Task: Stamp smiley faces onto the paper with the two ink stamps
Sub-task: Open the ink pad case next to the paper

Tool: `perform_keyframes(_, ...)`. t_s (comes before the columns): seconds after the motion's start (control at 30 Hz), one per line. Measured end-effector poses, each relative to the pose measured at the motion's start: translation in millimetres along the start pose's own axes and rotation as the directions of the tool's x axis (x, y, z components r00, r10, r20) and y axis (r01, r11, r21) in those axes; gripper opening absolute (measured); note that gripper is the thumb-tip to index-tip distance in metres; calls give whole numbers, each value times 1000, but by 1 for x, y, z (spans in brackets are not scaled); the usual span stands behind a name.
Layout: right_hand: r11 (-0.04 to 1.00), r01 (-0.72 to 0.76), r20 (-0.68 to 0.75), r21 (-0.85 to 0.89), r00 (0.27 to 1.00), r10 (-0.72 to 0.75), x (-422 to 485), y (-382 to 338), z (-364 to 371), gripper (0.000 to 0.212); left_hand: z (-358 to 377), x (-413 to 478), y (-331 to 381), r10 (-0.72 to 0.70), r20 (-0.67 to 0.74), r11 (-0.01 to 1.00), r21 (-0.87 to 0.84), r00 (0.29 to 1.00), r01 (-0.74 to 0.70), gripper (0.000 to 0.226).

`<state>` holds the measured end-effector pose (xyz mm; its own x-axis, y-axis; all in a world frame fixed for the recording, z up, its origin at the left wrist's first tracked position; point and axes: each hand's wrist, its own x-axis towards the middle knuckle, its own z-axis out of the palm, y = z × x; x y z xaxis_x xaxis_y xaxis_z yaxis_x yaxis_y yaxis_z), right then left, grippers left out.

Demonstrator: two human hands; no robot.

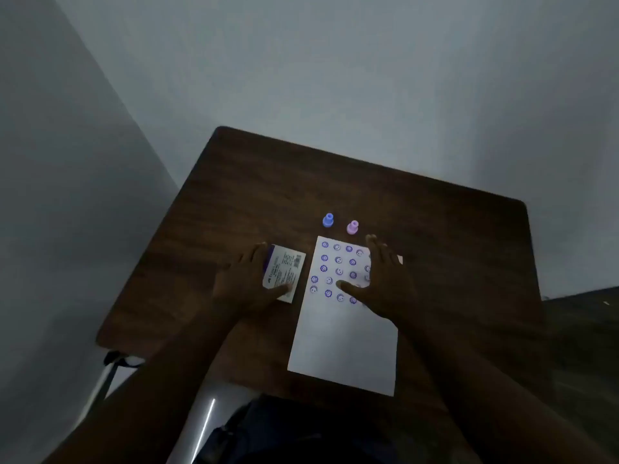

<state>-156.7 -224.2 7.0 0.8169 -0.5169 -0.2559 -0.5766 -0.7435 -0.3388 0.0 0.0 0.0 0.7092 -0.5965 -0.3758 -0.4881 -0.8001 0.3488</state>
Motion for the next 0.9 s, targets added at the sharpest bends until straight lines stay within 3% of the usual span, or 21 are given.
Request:
perform_keyframes(0.23, 999, 16, 21, -37, 1000, -16, 12, 16, 32, 120, 30, 18, -7, -44, -14, 998, -43, 999, 44, 126)
perform_keyframes(0.5, 997, 63, -32, -51, 997, -65, 20, 10, 51, 111, 38, 25, -2, -34, -99, 997, 60, 995, 40, 127)
perform_keyframes(0.73, 973, 226, -173, -50, 957, -231, 30, 8, 68, 98, 56, 47, 1, -52, -167, 991, 110, 985, 71, 119)
perform_keyframes(0.9, 948, 308, -142, -85, 938, -317, 35, 11, 74, 100, 65, 53, -2, -15, -238, 976, 209, 971, 66, 114)
